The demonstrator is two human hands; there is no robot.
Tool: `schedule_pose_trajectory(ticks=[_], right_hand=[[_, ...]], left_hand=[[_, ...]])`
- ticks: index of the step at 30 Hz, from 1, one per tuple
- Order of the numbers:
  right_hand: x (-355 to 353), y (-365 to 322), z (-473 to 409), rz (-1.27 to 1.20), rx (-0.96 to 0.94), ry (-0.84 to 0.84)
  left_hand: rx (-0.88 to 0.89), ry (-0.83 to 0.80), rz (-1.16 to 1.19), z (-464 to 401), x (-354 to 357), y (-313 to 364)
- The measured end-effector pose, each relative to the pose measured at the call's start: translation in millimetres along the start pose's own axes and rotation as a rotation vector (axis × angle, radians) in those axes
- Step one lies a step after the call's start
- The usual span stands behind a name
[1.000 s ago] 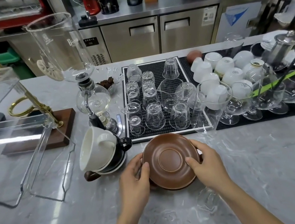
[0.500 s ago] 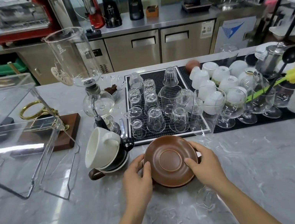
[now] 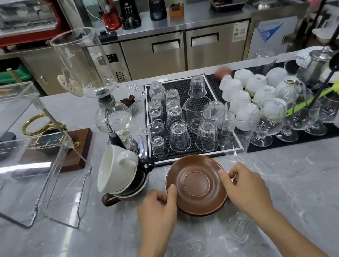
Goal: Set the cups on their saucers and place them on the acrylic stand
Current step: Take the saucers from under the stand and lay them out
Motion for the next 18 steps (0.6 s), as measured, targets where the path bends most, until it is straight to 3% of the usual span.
schedule_pose_trajectory(ticks=[9, 18], right_hand=[[7.0, -2.2, -3.9, 0.118, -0.035, -0.092], [-1.7, -9.0, 6.5, -0.012, -0.072, -0.042]], left_hand=[[0.056, -0.169, -0.119, -8.3, 1.3, 3.2], [0.079, -0.125, 0.028, 0.9, -7.4, 8.8]])
Point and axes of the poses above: each hand's wrist, its own z-axis away from the middle knuckle, its own x-axis out of the palm, y = z × x, the point moved 2 cm from there along -z, towards the middle knuckle, and after that the axes turned 6 degrees about x, right-handed, at the moved point
